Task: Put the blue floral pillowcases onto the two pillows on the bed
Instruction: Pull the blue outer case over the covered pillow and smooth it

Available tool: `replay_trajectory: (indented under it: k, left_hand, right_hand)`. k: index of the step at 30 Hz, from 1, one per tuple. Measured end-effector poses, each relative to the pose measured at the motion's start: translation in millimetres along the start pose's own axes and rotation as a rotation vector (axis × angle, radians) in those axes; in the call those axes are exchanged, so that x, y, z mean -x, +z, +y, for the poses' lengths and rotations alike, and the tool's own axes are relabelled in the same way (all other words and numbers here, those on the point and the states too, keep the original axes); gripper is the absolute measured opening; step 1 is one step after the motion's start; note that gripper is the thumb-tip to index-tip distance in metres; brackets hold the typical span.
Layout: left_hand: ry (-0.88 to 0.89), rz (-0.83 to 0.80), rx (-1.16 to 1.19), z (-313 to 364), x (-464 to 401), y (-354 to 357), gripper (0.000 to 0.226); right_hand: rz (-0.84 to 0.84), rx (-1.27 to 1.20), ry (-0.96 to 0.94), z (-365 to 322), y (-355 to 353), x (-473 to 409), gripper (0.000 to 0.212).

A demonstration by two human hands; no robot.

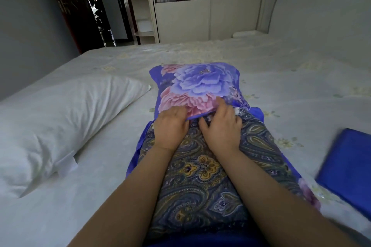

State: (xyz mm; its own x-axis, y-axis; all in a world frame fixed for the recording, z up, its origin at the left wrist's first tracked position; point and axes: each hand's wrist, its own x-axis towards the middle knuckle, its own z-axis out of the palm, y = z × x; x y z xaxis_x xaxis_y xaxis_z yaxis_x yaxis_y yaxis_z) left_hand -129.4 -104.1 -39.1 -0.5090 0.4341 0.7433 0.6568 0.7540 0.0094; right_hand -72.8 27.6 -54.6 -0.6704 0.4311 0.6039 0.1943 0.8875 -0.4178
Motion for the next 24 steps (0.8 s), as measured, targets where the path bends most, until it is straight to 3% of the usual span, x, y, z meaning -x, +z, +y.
replay_trajectory:
  k: [3, 6, 10, 13, 15, 17, 19, 21, 24]
  left_hand:
    - [0.122, 0.209, 0.023, 9.7, 6.2, -0.7, 0.009]
    - [0.109, 0.226, 0.107, 12.4, 8.5, 1.6, 0.01]
    - [0.056, 0.269, 0.137, 4.8, 13.2, 2.8, 0.013]
    - [0.039, 0.301, 0.168, 9.4, 20.4, 1.5, 0.014]
    - [-0.065, 0.256, 0.212, 13.8, 22.4, 1.6, 0.014]
    - [-0.151, 0.209, 0.222, 16.2, 22.5, 0.9, 0.02]
    - [-0.129, 0.181, 0.222, 15.8, 21.3, 1.1, 0.017]
    - [-0.068, 0.134, 0.199, 18.2, 18.6, 1.4, 0.021]
    - [-0.071, 0.029, 0.132, 23.0, 17.8, 1.3, 0.048]
  right_hand:
    - [0.074, 0.137, -0.033, -4.0, 4.6, -14.4, 0.056]
    - [-0.031, 0.201, 0.012, 7.3, 4.4, -37.1, 0.038]
    - [-0.064, 0.068, 0.208, 51.1, -8.8, -53.3, 0.033]
    - [-0.086, -0.053, 0.463, 98.3, -20.5, -34.9, 0.028]
    - [-0.194, -0.086, 0.631, 120.8, -23.8, -21.0, 0.029]
    - [-0.354, -0.11, 0.684, 131.6, -24.9, -11.7, 0.031]
    - [-0.381, -0.101, 0.664, 131.0, -25.4, -5.3, 0.032]
    - [-0.186, -0.036, 0.535, 122.4, -25.8, 1.5, 0.034]
    - [0.161, 0.021, 0.145, 107.4, -24.6, 9.2, 0.045]
